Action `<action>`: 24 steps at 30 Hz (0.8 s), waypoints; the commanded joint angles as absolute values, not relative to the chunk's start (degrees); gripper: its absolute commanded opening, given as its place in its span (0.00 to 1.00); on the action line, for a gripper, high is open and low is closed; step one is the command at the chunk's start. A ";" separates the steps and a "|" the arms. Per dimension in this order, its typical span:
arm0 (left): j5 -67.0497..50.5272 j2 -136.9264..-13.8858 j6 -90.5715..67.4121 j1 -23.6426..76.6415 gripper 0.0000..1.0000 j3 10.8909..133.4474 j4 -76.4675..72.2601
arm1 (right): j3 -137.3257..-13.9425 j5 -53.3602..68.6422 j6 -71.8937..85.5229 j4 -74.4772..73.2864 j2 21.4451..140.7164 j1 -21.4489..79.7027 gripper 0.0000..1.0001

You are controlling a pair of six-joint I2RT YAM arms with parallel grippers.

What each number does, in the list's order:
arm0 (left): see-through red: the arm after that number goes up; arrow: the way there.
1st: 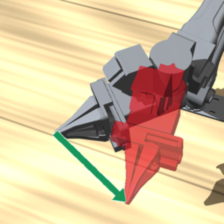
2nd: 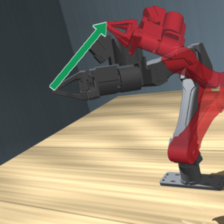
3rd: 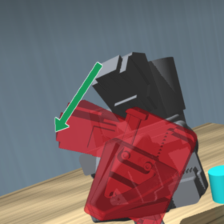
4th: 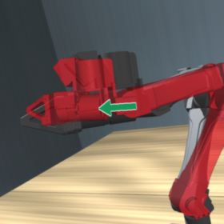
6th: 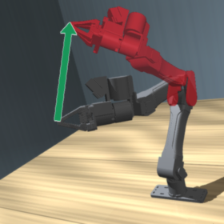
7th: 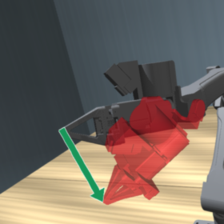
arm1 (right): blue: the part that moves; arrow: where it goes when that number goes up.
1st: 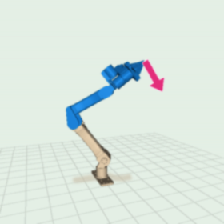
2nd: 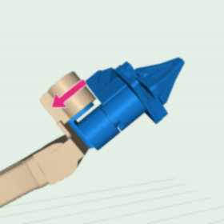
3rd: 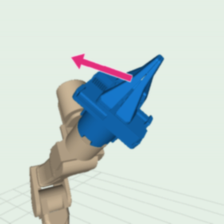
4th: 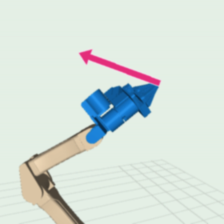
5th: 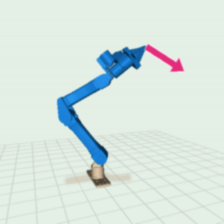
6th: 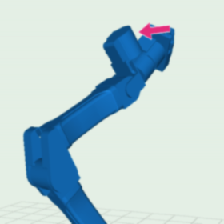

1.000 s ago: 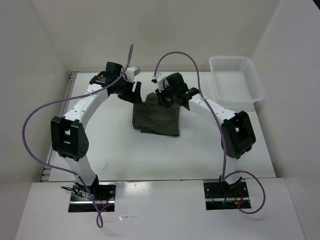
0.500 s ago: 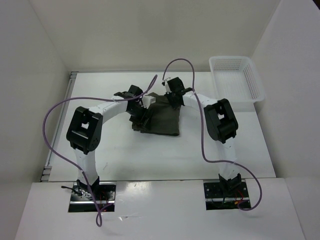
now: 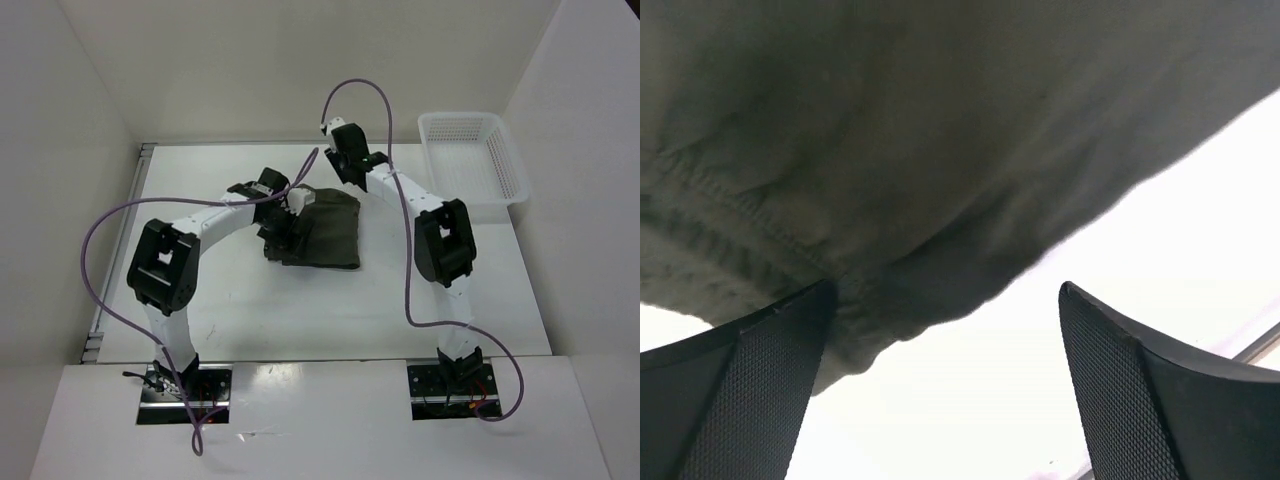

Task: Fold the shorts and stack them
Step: Fold the shorts

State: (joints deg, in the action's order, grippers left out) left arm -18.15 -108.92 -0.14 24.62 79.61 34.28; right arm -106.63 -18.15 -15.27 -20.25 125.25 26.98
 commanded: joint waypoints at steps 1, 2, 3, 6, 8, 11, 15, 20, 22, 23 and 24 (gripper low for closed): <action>-17.58 -101.62 0.00 24.70 1.00 82.08 34.89 | -107.60 -21.10 -18.19 -20.73 112.89 26.89 0.62; -16.88 -100.21 0.00 23.74 1.00 83.05 34.89 | -106.36 -20.57 -18.72 -21.53 110.59 26.89 0.74; -16.18 -96.80 0.00 23.03 1.00 84.71 35.59 | -104.87 -19.78 -18.72 -22.58 108.30 26.89 0.83; -10.48 -87.67 0.00 18.31 1.00 85.25 36.21 | -93.81 -19.78 -20.99 -23.12 96.83 26.37 1.00; -6.70 -83.69 0.00 14.87 1.00 82.54 36.82 | -83.62 -18.38 -21.61 -25.30 90.91 25.84 1.00; -8.25 -76.83 0.00 7.05 1.00 75.10 38.14 | -71.48 -16.61 -25.13 -27.33 80.62 23.39 1.00; -13.35 -66.72 0.00 -3.66 1.00 62.78 36.83 | -61.55 -16.97 -26.72 -27.86 70.78 17.68 1.00; -6.87 -60.83 0.00 -7.99 1.00 57.22 34.54 | -56.17 -15.91 -25.14 -29.70 63.38 13.28 1.00; -4.49 -59.60 0.00 -8.00 1.00 56.60 33.32 | -54.23 -15.38 -25.14 -30.41 60.49 13.27 1.00; -4.48 -58.98 0.00 -8.00 1.00 56.60 33.31 | -53.62 -15.38 -25.14 -30.93 59.69 13.27 1.00; -4.48 -58.97 0.00 -8.00 1.00 56.60 33.31 | -52.48 -16.08 -25.14 -30.94 58.89 13.27 1.00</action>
State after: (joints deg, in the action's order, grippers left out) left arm -6.46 -62.33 -0.21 -7.70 55.66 36.45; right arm -53.69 -16.23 -25.02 -30.63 63.37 13.23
